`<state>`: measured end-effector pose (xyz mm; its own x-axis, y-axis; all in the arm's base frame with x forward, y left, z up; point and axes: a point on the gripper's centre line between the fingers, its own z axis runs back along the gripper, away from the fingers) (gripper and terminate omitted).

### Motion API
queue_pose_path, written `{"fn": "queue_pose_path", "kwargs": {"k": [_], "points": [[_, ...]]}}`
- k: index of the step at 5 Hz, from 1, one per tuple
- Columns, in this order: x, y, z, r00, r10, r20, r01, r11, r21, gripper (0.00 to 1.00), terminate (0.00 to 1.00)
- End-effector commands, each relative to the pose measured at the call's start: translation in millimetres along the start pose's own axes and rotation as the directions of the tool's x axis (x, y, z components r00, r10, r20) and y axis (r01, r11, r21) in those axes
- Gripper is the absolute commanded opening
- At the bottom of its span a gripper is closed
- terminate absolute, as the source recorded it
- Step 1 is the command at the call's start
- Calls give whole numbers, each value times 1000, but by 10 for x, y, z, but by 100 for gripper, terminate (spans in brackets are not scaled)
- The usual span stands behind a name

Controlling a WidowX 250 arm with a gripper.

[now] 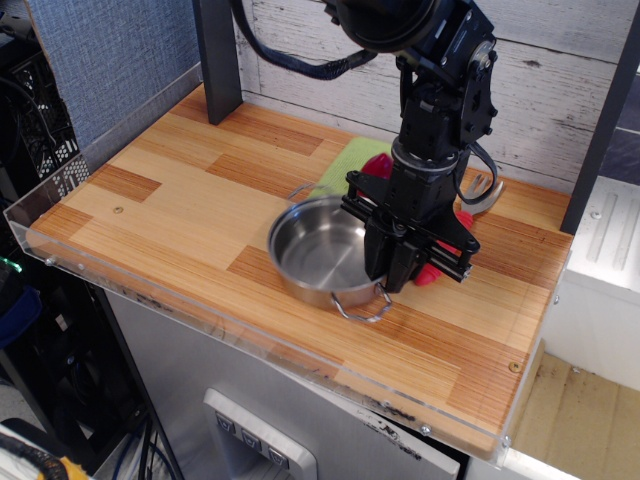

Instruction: Move the pan on the edge of table from centre

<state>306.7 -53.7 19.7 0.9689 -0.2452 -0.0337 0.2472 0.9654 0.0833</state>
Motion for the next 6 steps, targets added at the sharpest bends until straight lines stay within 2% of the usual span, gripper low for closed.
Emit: {"fn": "queue_pose_path", "kwargs": {"k": [1, 2, 3, 4, 5, 6], "points": [[38, 45, 216, 992, 38, 121, -54, 991, 126, 0, 0], [-30, 126, 550, 940, 137, 312, -220, 943, 248, 0, 0], [-104, 435, 973, 880, 252, 403, -347, 920, 183, 0, 0], [-172, 956, 1335, 847, 377, 373, -417, 908, 28, 0, 0], [-159, 1473, 1334, 828, 482, 286, -472, 875, -105, 0, 0], [-58, 1761, 1169, 846, 494, 200, -479, 869, -124, 0, 0]]}}
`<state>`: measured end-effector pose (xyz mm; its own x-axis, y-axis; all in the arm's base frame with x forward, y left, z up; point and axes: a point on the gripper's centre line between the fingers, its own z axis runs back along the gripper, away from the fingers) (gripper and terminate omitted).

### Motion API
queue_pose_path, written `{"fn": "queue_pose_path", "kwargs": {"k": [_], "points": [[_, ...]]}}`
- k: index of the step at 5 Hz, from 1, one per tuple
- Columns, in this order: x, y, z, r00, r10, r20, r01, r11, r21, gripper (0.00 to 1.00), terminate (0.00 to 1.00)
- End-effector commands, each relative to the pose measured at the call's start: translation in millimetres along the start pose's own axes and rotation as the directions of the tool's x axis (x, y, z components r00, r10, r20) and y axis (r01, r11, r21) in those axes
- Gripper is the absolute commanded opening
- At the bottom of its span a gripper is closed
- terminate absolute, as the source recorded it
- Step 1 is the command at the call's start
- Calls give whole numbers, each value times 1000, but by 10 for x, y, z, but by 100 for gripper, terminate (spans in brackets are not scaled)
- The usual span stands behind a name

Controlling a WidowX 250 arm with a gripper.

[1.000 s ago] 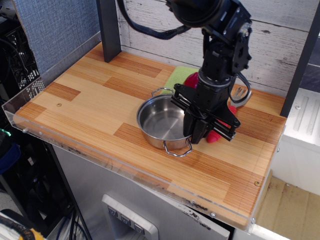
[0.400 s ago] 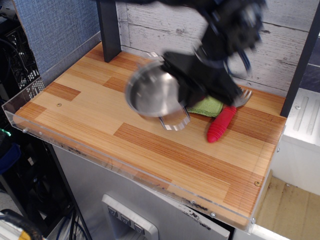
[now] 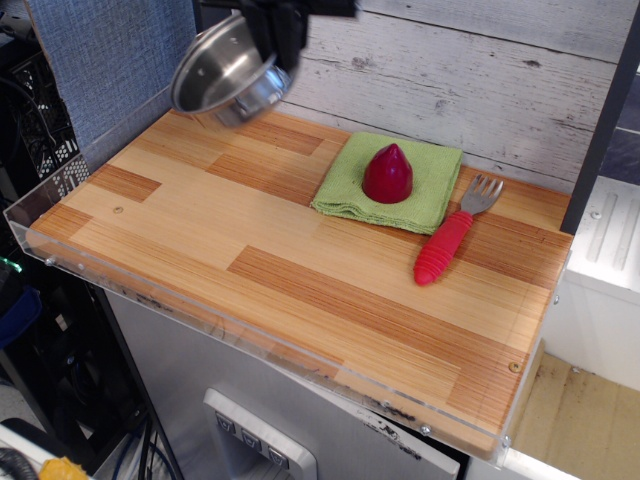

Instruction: Move the pan on the edge of table from centre

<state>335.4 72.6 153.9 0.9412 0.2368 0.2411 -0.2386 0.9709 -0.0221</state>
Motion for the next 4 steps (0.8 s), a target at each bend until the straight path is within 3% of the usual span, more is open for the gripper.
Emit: {"fn": "queue_pose_path", "kwargs": {"k": [1, 2, 4], "points": [[186, 360, -308, 991, 5, -131, -9, 1000, -25, 0, 0], [121, 387, -515, 977, -1, -213, -11, 999, -53, 0, 0], [5, 357, -692, 965, -22, -260, 12, 999, -38, 0, 0]]}}
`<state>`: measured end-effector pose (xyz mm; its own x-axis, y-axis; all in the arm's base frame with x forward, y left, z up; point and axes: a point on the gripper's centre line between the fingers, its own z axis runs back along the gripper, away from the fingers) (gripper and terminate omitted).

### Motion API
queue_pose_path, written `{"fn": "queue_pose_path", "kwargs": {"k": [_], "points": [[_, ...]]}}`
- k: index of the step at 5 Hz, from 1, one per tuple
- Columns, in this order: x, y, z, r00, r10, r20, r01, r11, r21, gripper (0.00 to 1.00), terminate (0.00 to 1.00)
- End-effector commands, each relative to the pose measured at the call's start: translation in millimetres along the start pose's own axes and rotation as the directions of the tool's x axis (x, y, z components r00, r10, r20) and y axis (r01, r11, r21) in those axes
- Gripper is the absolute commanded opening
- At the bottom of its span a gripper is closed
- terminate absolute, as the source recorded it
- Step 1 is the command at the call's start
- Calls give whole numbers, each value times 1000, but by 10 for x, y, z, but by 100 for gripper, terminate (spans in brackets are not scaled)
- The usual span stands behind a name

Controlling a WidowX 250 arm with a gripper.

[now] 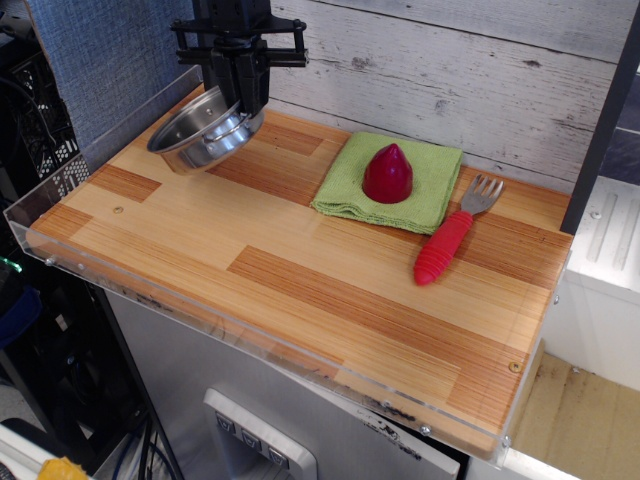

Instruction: Move the pan on the edge of table from centre

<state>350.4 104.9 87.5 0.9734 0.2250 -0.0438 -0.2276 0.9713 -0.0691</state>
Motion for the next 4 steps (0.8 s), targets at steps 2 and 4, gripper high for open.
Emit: {"fn": "queue_pose_path", "kwargs": {"k": [2, 4], "points": [[-74, 315, -76, 998, 30, 62, -34, 998, 58, 0, 0], [-24, 493, -78, 992, 42, 118, -53, 994, 94, 0, 0]]}}
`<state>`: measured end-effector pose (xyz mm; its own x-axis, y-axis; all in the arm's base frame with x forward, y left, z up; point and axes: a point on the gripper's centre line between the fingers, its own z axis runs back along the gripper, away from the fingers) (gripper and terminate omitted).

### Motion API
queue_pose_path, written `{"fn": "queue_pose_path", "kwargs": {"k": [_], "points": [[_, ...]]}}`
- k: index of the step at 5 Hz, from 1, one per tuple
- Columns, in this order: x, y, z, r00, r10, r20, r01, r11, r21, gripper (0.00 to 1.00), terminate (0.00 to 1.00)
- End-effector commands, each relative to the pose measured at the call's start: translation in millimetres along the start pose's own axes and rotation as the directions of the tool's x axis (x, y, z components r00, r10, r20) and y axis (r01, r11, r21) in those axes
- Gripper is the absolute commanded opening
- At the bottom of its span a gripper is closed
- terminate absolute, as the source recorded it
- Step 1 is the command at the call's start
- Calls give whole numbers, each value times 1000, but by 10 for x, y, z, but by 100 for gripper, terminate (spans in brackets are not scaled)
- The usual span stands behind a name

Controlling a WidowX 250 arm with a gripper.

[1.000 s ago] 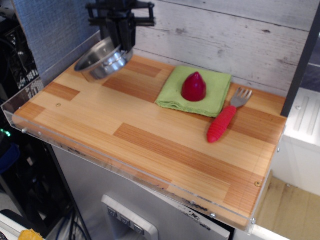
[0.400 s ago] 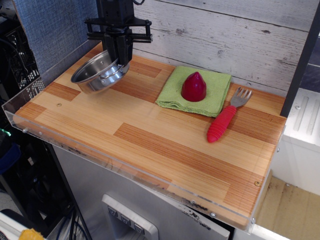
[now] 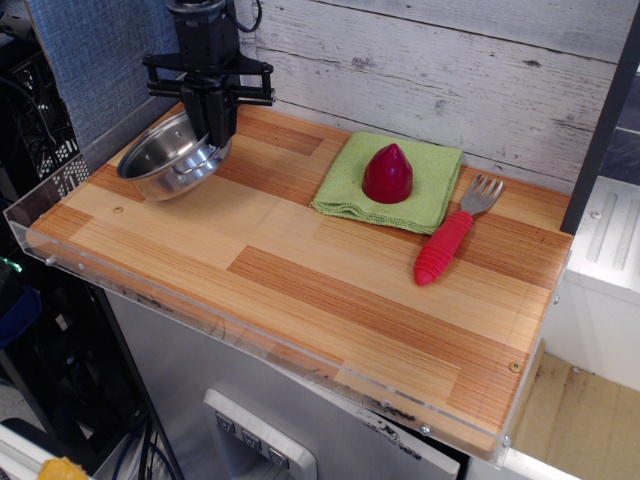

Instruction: Move the pan on the edge of table from centre

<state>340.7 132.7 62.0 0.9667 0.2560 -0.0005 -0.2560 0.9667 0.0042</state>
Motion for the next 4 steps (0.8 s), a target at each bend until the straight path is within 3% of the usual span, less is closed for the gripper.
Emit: {"fn": "queue_pose_path", "kwargs": {"k": [1, 3, 4], "points": [[45, 217, 54, 998, 19, 53, -17, 1000, -25, 0, 0], [66, 285, -28, 999, 45, -4, -45, 987, -153, 0, 0], [77, 230, -21, 999, 33, -3, -33, 990, -138, 0, 0]]}}
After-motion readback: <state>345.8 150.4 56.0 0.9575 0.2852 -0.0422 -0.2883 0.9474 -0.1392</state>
